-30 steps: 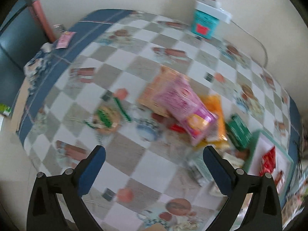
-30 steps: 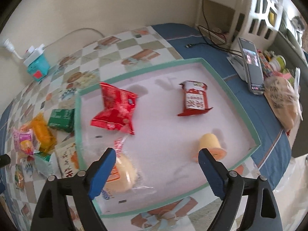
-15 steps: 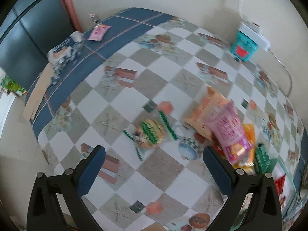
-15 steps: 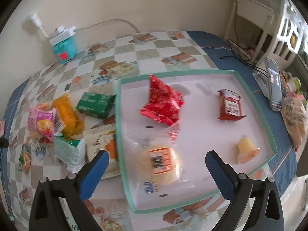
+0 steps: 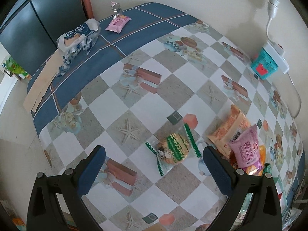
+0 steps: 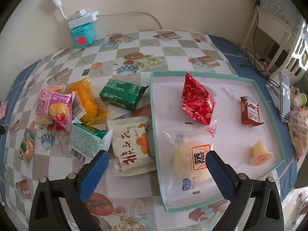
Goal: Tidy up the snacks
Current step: 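Move both tools back toward the snack pile, then grasp the green-wrapped round cookie with the left tool while the right tool grasps the green striped pack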
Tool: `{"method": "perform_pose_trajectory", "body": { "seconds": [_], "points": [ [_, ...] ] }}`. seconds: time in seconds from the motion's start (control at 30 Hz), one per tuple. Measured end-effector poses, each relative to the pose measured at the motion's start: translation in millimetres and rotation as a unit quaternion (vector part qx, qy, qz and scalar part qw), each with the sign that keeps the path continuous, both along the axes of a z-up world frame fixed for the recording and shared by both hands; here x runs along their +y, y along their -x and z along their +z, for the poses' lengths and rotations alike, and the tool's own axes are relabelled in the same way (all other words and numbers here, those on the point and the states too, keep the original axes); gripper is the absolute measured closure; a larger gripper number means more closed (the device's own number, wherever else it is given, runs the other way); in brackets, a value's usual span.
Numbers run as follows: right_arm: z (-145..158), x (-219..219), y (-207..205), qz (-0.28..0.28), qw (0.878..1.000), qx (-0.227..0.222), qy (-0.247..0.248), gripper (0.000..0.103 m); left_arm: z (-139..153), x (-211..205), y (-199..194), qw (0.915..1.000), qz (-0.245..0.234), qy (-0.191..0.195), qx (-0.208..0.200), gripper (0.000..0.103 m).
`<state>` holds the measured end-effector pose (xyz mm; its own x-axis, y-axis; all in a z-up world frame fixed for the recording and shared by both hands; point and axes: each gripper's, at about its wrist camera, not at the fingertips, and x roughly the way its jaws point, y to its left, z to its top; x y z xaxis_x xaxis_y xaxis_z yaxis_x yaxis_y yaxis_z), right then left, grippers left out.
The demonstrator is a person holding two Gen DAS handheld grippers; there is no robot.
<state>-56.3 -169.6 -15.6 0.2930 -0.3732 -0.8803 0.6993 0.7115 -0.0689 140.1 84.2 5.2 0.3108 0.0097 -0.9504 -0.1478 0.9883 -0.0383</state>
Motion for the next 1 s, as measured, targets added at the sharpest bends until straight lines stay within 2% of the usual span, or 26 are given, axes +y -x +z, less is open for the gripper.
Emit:
{"method": "perform_pose_trajectory", "body": {
  "seconds": [0.23, 0.47, 0.6, 0.8, 1.0],
  "points": [
    [2, -11, -5, -0.018, 1.000, -0.018, 0.002, 0.001, -10, 7, -11, 0.9994, 0.005, 0.025, 0.022, 0.002],
    [6, -21, -15, -0.027, 0.998, -0.048, -0.022, 0.001, -13, 7, -22, 0.9990, 0.000, 0.037, 0.026, 0.002],
    [4, -14, -28, -0.005, 0.998, -0.050, -0.031, 0.001, -17, 9, -29, 0.9985, 0.001, 0.044, 0.032, 0.002],
    [-5, 6, -48, 0.033, 0.998, -0.034, -0.035, 0.001, -36, 30, -40, 0.9969, 0.030, 0.045, 0.057, 0.002],
    [-10, 19, -62, 0.059, 0.997, -0.031, -0.047, 0.001, -40, 47, -45, 0.9961, 0.051, 0.043, 0.058, 0.002]
  ]
}}
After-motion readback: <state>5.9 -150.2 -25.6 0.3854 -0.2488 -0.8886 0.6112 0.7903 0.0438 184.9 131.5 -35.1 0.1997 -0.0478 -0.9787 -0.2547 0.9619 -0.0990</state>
